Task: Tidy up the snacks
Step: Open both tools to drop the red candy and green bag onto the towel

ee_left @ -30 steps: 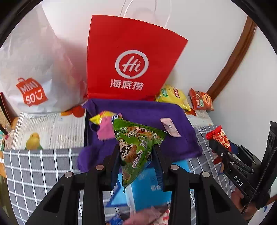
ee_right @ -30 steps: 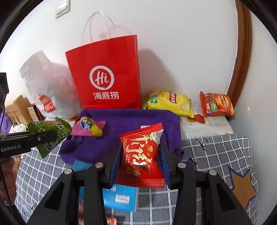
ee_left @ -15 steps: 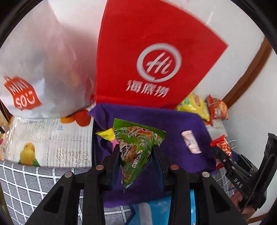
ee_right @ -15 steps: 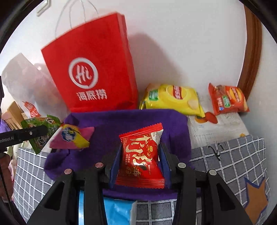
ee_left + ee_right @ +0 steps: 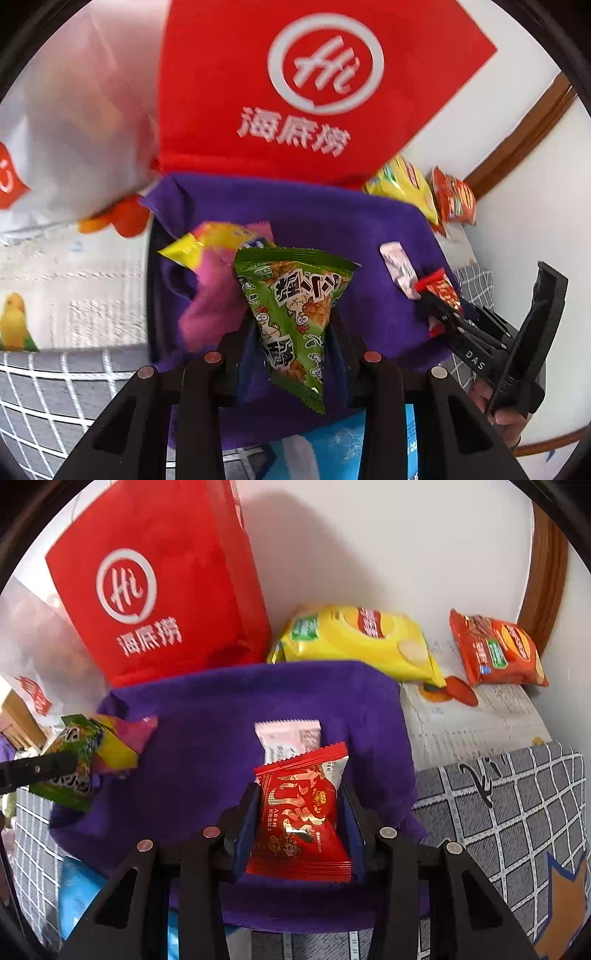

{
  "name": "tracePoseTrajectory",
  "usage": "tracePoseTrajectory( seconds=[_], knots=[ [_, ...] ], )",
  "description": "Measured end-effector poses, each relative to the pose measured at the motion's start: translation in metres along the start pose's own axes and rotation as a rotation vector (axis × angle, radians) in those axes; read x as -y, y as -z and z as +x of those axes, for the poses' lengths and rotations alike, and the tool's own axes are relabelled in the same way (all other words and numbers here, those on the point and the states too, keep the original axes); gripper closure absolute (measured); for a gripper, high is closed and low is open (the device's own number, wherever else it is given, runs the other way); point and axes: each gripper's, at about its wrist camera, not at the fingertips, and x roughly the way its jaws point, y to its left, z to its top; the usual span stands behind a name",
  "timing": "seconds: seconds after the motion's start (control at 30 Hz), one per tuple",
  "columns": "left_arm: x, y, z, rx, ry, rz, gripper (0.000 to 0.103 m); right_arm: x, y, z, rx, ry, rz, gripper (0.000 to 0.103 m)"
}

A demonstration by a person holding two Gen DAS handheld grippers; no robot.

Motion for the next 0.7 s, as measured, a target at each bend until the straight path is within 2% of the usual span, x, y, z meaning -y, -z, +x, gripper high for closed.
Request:
tracePoseTrajectory(
  seconds=[0.47, 0.5, 0.57, 0.63, 0.7],
  knots=[
    [-0.001, 0.000, 0.001, -0.008, -0.029, 0.010, 0.068, -0.007, 0.005, 0.014, -0.021, 0.024, -0.017, 0.059],
    [-0.002, 0.000, 0.000, -0.010, -0.030, 0.010, 0.067, -0.007, 0.004, 0.014, -0.025, 0.030, -0.020, 0.056],
    [-0.003, -0.001, -0.001, -0.014, -0.029, 0.003, 0.054, -0.008, 0.003, 0.011, -0.015, 0.039, -0.024, 0.050],
    [-0.004, -0.001, -0.003, -0.009, -0.030, 0.000, 0.046, -0.009, 0.003, 0.005, 0.007, 0.043, -0.023, 0.042],
    [-0.004, -0.001, -0.008, -0.005, -0.033, -0.003, 0.045, -0.009, 0.003, -0.002, 0.025, 0.050, -0.017, 0.037]
  ],
)
